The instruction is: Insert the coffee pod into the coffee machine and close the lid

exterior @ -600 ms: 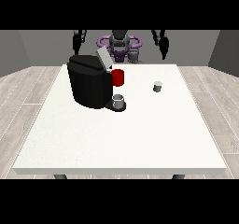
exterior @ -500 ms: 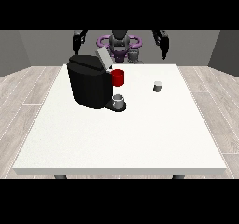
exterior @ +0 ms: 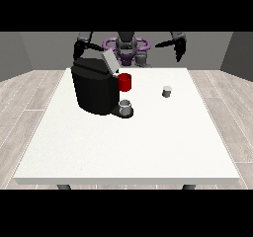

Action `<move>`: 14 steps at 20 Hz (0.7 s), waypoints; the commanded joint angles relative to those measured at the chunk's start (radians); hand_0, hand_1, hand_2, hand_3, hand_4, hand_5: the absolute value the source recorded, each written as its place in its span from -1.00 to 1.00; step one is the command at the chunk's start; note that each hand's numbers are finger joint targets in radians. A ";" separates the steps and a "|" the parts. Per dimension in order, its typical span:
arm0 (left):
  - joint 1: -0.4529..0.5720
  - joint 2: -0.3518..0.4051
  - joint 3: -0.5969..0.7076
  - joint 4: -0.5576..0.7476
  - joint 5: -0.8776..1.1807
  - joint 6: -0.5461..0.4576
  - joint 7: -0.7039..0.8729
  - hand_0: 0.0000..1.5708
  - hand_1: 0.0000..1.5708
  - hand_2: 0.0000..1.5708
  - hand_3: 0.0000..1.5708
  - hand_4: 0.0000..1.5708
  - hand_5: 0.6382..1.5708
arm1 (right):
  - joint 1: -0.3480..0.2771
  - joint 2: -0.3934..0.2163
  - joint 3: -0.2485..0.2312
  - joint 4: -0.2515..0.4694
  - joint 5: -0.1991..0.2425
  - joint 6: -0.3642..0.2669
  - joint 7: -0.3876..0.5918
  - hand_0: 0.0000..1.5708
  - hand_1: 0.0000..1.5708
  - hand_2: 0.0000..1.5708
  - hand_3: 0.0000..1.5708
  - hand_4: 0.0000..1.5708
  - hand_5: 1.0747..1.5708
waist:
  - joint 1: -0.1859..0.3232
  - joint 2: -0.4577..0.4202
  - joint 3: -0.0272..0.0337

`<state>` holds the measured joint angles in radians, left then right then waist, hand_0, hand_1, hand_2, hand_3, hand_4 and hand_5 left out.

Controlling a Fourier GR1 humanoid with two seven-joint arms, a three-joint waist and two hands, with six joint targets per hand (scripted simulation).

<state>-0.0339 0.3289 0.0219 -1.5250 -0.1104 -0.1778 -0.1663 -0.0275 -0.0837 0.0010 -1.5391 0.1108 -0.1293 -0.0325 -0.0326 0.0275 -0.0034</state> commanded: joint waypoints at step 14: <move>-0.349 0.217 0.076 0.427 -0.195 -0.070 0.019 -1.00 -1.00 -1.00 -1.00 -1.00 1.00 | -0.149 0.056 0.079 -0.038 0.078 -0.035 0.057 -1.00 -1.00 -1.00 -1.00 -1.00 1.00 | -0.159 0.204 0.0029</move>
<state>-0.3152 0.5216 0.0874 -1.1998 -0.2634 -0.2505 -0.1426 -0.1519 -0.0322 0.0724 -1.5733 0.1804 -0.1640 0.0166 -0.1622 0.1889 -0.0005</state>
